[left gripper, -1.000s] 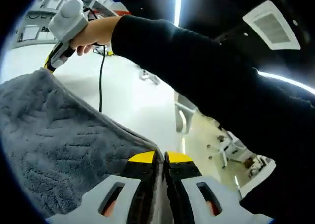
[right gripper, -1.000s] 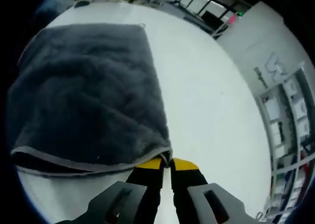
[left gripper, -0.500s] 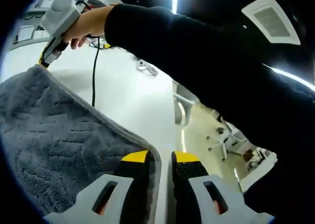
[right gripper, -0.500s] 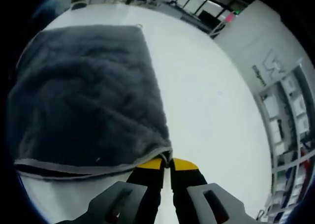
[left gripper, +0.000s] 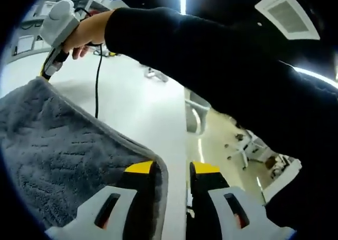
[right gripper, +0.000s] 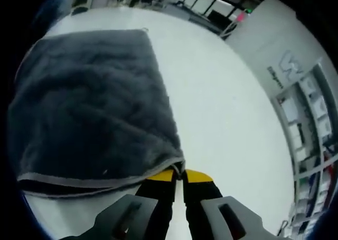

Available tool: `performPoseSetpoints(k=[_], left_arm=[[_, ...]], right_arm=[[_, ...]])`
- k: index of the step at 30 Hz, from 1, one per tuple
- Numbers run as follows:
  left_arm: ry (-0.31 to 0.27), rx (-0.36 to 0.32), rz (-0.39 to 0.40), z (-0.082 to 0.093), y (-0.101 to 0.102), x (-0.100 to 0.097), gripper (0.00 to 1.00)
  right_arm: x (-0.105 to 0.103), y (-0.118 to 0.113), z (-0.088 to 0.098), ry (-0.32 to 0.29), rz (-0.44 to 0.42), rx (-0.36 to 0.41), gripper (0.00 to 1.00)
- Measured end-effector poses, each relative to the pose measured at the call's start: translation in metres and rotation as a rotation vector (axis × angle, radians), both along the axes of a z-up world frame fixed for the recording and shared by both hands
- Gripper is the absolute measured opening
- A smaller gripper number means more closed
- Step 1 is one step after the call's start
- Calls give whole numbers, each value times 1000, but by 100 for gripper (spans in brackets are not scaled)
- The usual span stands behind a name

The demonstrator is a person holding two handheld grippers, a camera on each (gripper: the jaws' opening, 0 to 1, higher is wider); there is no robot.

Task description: Open the folded towel by lifting each exposed corner and separating the folded layers until the towel lies flat within the target outline without major curled edges

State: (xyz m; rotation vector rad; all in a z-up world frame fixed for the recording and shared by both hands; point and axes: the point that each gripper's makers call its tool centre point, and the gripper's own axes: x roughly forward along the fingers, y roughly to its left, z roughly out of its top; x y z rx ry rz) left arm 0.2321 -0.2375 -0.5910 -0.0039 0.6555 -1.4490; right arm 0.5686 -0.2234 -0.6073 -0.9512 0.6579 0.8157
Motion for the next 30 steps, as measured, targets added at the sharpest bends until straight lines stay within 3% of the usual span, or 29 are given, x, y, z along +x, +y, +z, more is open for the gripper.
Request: performPoseSetpoints(k=[5,8,11,17,21,24,26,28,30], left_arm=[[-28,-15,-37,7,-4,-14,58],[-44,-39,-45,14,-5,-18,78],[-69,-58,-60,24,-4,-19,87],[-93,-121,-55,46,6,-20,96],[-191,-111,6,51,16,-3,100],[-191,-123,38,56,26,7,100],[-193,-137,67,60,36,13,100],[-208,-152,109,66,48,24,100],[-217,-158,145,70,63,33,100]], right_arm=[[2,-4,2,-2,-5,-44,11],[2,-6,10,6,-16,-25,28],[-5,-9,13,35,-30,-4,42],[-25,-24,15,67,-40,11,58],[-37,-30,21,69,-74,48,65],[-52,-28,28,65,-87,108,64],[-58,-32,31,66,-157,161,63],[-65,-28,37,85,-220,285,63],[-72,-33,44,90,-284,356,63]])
